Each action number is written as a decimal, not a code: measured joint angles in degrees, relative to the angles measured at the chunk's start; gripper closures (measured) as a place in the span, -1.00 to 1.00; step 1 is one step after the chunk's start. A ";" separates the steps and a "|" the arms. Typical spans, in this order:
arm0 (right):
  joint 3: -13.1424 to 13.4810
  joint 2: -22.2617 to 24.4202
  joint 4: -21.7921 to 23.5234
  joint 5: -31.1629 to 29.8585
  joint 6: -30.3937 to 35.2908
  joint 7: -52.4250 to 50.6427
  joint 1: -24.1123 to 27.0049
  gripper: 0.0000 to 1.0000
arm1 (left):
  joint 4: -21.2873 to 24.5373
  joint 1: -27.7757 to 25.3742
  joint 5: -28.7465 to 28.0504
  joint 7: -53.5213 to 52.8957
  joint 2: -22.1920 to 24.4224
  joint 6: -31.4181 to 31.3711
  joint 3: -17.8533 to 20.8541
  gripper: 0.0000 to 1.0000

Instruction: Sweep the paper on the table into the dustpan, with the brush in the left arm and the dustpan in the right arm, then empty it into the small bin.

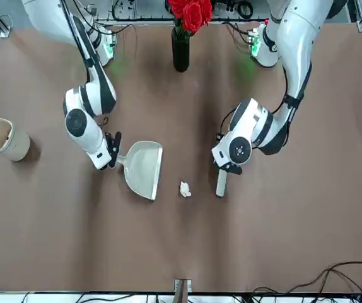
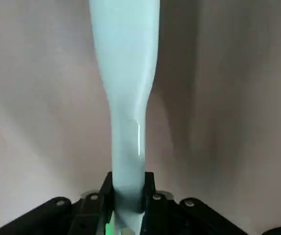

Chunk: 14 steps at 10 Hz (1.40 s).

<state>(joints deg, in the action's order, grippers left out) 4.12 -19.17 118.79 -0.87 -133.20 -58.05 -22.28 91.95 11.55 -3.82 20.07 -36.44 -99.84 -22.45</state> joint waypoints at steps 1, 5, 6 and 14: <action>0.00 -0.38 -0.40 0.00 0.00 0.87 -0.54 0.33 | -0.90 1.00 0.00 1.14 -1.04 0.00 0.01 0.46; 0.01 -2.03 -1.77 0.00 -0.01 2.53 -1.53 0.33 | -5.68 5.09 0.00 6.42 -4.36 0.00 0.08 0.46; 0.01 -2.47 -2.21 0.00 -0.01 2.68 -1.64 0.33 | -6.28 5.56 0.00 7.36 -4.79 -0.01 0.09 0.46; 0.01 -3.93 -4.29 0.00 0.12 6.53 -3.80 0.33 | -10.96 9.97 0.00 11.26 -8.12 -0.24 0.58 0.46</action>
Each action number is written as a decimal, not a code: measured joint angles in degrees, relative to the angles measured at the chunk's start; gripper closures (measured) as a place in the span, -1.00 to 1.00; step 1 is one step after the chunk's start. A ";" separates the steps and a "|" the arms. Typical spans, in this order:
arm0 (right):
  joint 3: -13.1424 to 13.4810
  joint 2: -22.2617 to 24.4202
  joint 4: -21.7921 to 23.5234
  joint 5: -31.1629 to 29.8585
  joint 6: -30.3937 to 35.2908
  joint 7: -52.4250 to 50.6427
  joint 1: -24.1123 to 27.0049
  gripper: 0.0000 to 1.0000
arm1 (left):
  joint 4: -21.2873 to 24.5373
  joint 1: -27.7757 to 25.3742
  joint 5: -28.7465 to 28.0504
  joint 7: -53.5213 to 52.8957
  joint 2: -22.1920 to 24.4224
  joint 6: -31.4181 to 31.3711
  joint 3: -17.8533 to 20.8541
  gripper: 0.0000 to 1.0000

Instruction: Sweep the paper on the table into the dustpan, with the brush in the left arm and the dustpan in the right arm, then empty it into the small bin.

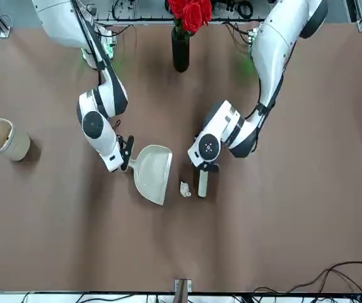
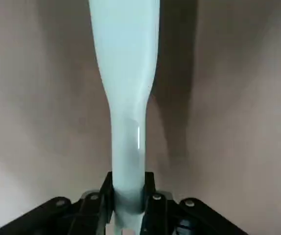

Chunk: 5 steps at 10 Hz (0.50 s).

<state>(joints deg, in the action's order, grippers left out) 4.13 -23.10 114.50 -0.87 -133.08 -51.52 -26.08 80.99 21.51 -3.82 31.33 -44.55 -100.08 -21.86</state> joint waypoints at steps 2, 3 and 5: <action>0.00 -0.10 -0.03 0.00 0.01 0.31 -0.05 0.33 | -0.33 2.84 0.00 0.68 -0.38 -1.26 2.07 0.46; 0.00 -0.11 -0.03 0.00 0.01 0.34 -0.09 0.33 | -0.75 3.94 0.00 1.41 -0.57 -1.86 2.74 0.46; 0.00 -0.11 -0.07 0.00 0.01 0.54 -0.28 0.33 | -2.44 5.01 0.06 2.75 -0.93 -2.39 2.81 0.46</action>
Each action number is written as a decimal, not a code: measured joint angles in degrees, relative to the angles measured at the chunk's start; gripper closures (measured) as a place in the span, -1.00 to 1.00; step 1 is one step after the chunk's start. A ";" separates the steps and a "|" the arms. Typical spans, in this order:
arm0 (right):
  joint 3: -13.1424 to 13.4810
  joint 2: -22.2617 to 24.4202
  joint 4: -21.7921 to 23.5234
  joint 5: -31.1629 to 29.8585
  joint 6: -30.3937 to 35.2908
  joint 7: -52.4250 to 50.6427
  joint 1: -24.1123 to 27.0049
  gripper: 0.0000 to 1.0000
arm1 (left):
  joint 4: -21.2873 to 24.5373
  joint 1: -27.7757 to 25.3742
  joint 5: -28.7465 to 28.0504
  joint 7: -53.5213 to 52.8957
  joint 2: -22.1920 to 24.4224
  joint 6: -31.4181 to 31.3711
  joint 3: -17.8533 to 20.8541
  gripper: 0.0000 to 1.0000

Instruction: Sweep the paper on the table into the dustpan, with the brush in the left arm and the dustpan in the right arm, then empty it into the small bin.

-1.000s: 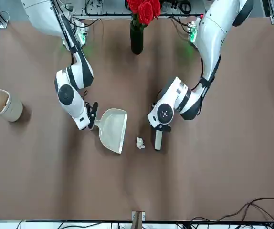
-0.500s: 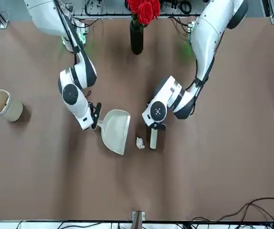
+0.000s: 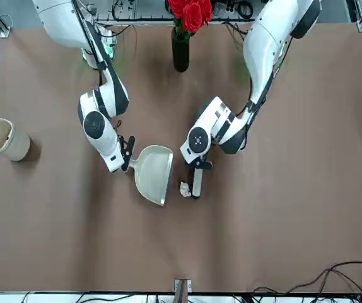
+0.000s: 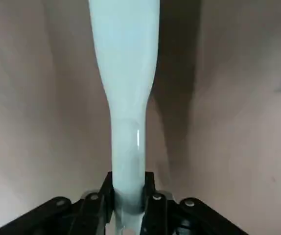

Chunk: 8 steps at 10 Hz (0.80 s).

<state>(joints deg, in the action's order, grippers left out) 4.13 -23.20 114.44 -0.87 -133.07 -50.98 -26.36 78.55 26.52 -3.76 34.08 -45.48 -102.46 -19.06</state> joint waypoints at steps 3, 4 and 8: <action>0.00 0.00 -0.09 0.00 0.00 0.88 -0.37 0.33 | -1.12 2.24 0.07 2.27 -0.45 -1.20 -0.02 0.46; 0.00 0.00 -0.21 0.00 0.00 1.19 -0.55 0.33 | -1.41 3.09 0.07 3.14 -0.86 -1.24 0.00 0.46; -0.01 -0.03 -0.40 0.00 0.00 2.10 -1.04 0.33 | -3.56 4.80 0.07 4.62 -4.40 -4.62 1.42 0.46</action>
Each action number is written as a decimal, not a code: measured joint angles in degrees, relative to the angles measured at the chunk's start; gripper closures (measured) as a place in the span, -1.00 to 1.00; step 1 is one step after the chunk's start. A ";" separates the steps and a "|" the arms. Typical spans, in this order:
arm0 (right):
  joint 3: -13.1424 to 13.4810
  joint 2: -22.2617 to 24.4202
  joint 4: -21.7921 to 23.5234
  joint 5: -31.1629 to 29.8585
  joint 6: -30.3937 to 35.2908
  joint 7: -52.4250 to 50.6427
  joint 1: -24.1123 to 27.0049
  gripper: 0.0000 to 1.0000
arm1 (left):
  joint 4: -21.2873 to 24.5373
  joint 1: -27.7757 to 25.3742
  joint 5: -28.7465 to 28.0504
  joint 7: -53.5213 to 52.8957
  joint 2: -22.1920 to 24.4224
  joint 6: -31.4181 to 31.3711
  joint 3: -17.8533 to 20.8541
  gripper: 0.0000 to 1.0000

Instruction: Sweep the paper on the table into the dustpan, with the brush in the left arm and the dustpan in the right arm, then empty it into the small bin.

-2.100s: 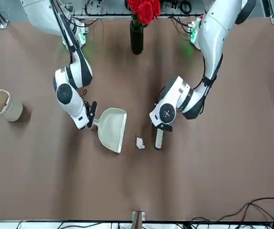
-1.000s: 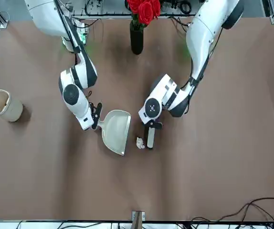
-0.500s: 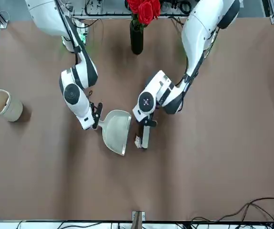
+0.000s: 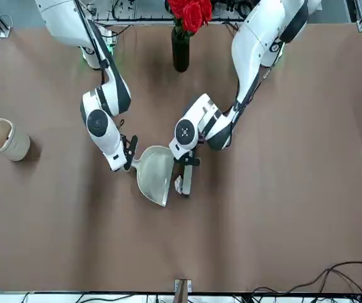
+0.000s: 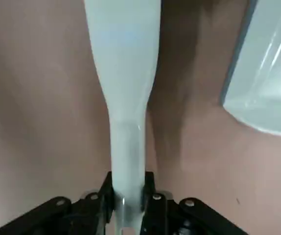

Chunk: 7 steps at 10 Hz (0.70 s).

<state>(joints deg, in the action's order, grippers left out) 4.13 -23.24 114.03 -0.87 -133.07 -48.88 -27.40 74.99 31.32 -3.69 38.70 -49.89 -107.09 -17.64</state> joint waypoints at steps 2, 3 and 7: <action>0.00 -0.02 -0.06 0.00 0.00 0.02 -0.02 0.33 | -0.76 0.11 0.00 0.58 -0.24 0.00 -0.05 0.46; 0.00 -0.02 -0.07 0.00 0.00 0.02 -0.03 0.33 | -0.83 0.33 0.01 0.69 -0.25 0.00 -0.16 0.46; 0.00 -0.04 -0.09 0.00 0.00 0.02 -0.05 0.33 | -1.45 1.43 1.74 0.73 -0.35 -0.96 -0.20 0.46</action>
<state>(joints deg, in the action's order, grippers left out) 4.13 -23.27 113.95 -0.87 -133.07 -48.85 -27.45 73.54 32.75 -1.95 39.44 -50.24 -108.05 -17.83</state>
